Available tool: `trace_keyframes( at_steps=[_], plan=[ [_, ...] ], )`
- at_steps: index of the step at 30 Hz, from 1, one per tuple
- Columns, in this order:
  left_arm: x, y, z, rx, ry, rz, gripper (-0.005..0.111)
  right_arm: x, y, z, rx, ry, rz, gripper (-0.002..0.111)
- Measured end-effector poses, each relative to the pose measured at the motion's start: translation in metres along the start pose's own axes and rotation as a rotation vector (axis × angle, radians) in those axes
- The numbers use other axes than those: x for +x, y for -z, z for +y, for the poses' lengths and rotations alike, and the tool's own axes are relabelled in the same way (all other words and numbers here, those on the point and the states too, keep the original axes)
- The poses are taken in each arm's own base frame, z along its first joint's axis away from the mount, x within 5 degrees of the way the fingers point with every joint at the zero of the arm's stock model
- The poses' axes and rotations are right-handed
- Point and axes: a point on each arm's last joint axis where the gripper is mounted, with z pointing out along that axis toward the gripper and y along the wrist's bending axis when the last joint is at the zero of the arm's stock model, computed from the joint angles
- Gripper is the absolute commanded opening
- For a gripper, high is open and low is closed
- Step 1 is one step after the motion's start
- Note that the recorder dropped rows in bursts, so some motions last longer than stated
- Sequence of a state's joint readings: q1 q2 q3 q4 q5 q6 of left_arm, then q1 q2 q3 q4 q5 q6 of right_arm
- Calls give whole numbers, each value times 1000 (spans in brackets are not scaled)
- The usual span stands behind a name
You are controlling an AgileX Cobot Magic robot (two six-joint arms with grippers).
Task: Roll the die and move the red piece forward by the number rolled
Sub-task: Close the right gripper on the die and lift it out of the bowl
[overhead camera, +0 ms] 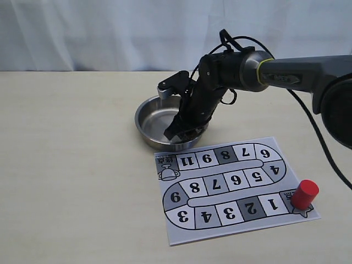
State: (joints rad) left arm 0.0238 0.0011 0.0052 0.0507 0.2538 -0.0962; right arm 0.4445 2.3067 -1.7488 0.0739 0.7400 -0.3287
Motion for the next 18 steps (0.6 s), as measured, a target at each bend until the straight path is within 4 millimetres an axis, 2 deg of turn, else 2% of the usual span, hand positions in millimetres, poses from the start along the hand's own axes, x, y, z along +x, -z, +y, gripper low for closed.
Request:
trace_keyframes(
  at_steps=[5, 12, 18],
  plan=[
    [0, 0, 0, 0, 0, 0, 0, -8, 8, -2, 11, -28, -40, 4],
    [0, 0, 0, 0, 0, 0, 0, -23, 47, -4, 28, -104, -125, 4],
    [0, 0, 0, 0, 0, 0, 0, -23, 81, -2, 17, -126, -111, 4]
  ],
)
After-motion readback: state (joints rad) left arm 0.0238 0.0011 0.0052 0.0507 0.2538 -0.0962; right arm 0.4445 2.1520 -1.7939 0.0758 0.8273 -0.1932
